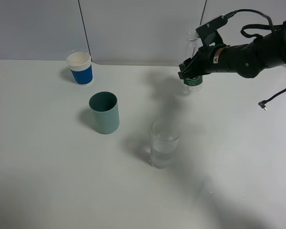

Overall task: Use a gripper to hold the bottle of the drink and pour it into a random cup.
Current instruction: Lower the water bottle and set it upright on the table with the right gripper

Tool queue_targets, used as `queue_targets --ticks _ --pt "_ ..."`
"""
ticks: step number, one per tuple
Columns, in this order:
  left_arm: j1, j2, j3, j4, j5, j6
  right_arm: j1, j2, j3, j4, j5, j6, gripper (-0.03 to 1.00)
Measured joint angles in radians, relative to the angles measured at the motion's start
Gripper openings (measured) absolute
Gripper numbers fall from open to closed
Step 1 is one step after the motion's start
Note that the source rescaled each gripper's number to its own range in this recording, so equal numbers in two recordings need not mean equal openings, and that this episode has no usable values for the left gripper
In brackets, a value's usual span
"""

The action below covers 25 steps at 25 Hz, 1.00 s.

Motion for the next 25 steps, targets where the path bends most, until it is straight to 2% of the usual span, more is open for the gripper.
queue_targets --ticks 6,12,25 --pt "0.000 0.000 0.000 -0.001 0.000 0.000 0.000 0.047 0.000 -0.074 -0.081 0.038 0.03" --pt "0.000 0.000 0.000 -0.001 0.000 0.000 -0.002 0.085 0.000 -0.134 -0.236 0.049 0.03" --pt "0.000 0.000 0.000 -0.001 0.000 0.000 -0.002 0.149 -0.001 -0.161 -0.420 0.083 0.03"
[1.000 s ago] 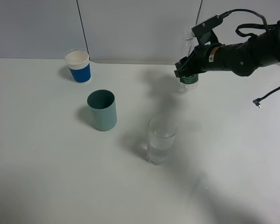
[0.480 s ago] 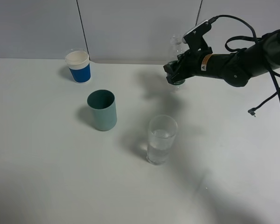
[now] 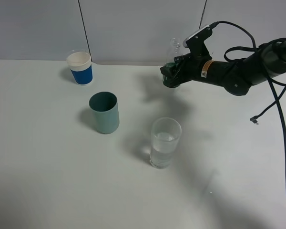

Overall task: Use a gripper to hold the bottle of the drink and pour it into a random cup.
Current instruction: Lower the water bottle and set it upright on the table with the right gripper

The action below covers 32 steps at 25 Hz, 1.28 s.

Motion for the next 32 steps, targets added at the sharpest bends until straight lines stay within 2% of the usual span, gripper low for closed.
queue_targets --ticks 10,19,29,30,32 --pt "0.000 0.000 0.000 0.000 0.000 0.000 0.000 0.000 0.000 -0.002 0.036 0.087 0.03" --pt "0.000 0.000 0.000 0.000 0.000 0.000 0.000 0.005 0.000 -0.009 0.086 0.090 0.03" --pt "0.000 0.000 0.000 0.000 0.000 0.000 0.000 0.005 0.000 -0.019 0.088 0.090 0.03" --pt "0.000 0.000 0.000 0.000 0.000 0.000 0.000 0.005 0.000 -0.019 0.088 0.090 0.08" --pt "0.000 0.000 0.000 0.000 0.000 0.000 0.000 0.005 0.000 -0.024 0.091 0.090 0.34"
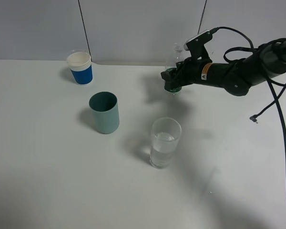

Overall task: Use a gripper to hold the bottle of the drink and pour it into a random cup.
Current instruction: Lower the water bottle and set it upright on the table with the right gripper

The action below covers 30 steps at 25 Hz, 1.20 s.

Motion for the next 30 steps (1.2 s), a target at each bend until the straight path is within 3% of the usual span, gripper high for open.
queue_targets --ticks 2,3,6,19,30 --pt "0.000 0.000 0.000 0.000 0.000 0.000 0.000 0.003 0.000 0.000 0.001 0.000 0.70" --pt "0.000 0.000 0.000 0.000 0.000 0.000 0.000 0.003 0.000 0.000 0.000 0.000 0.81" --pt "0.000 0.000 0.000 0.000 0.000 0.000 0.000 0.008 0.000 0.000 -0.003 0.000 0.96" --pt "0.000 0.000 0.000 0.000 0.000 0.000 0.000 -0.006 0.000 -0.001 0.006 0.035 1.00" --pt "0.000 0.000 0.000 0.000 0.000 0.000 0.008 -0.151 0.001 -0.054 0.103 0.122 1.00"
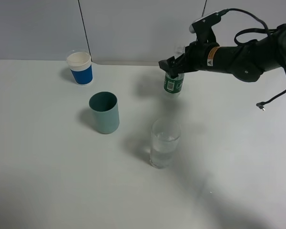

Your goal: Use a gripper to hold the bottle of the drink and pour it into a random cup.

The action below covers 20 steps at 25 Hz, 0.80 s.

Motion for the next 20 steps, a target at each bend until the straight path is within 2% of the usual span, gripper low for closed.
queue_targets --ticks 6,10,15,20 --pt "0.000 0.000 0.000 0.000 0.000 0.000 0.015 -0.117 0.000 -0.001 0.066 0.036 1.00" --pt "0.000 0.000 0.000 0.000 0.000 0.000 0.028 -0.211 0.000 0.011 0.150 0.041 1.00" --pt "0.000 0.000 0.000 0.000 0.000 0.000 0.030 -0.332 0.000 0.062 0.320 0.037 1.00" --pt "0.000 0.000 0.000 0.000 0.000 0.000 0.030 -0.447 0.000 0.149 0.457 -0.046 1.00"
